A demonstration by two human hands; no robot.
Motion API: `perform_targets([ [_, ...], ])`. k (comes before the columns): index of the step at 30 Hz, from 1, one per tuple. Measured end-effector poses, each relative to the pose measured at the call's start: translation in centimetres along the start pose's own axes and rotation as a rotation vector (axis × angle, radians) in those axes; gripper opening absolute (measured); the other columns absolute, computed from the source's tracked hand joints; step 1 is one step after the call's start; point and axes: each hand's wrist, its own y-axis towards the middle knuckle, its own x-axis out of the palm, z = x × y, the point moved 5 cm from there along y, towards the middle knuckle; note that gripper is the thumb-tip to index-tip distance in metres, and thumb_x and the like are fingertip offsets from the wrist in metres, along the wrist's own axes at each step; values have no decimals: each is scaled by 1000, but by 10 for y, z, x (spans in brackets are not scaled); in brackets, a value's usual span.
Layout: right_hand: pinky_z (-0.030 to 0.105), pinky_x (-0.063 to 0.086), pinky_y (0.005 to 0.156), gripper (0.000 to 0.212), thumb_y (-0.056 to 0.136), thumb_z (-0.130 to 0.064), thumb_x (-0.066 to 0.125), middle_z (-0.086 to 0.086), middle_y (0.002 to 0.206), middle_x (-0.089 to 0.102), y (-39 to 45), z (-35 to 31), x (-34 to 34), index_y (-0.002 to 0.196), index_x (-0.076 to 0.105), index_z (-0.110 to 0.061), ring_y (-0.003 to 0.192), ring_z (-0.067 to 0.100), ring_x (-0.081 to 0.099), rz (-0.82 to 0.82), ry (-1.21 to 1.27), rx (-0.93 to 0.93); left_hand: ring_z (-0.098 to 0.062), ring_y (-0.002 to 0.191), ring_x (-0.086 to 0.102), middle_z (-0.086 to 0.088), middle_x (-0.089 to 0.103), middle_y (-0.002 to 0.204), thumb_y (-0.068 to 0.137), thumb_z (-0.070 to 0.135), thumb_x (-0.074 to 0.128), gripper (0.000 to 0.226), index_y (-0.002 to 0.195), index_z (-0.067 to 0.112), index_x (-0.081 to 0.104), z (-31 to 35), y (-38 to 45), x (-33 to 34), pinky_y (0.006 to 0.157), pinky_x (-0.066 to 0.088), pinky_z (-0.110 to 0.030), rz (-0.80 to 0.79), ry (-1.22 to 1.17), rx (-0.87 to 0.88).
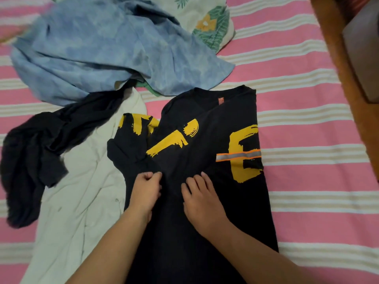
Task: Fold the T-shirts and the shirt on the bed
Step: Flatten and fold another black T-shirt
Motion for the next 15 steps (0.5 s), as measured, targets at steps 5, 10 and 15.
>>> perform_targets([
  [5,45,48,99,56,92,-21,63,11,119,56,-1,-4,16,144,48,-9,106,31,52,30,-35,-95,-20,97,65,-3,64,105,92,39,71,55,138,18,49,37,59,14,92,57,-42,3,-107,22],
  [10,44,53,84,67,83,-15,71,11,112,55,6,-6,12,144,46,-8,97,29,55,49,-63,-67,-22,92,64,-3,68,98,91,21,67,6,97,18,66,79,91,-7,90,53,-38,275,85,317],
  [15,43,51,83,53,83,-37,74,3,110,57,14,-7,9,128,54,-18,99,25,54,11,53,8,-25,84,64,-6,66,90,96,18,64,15,81,19,61,81,111,-23,74,62,-43,81,232,298],
])
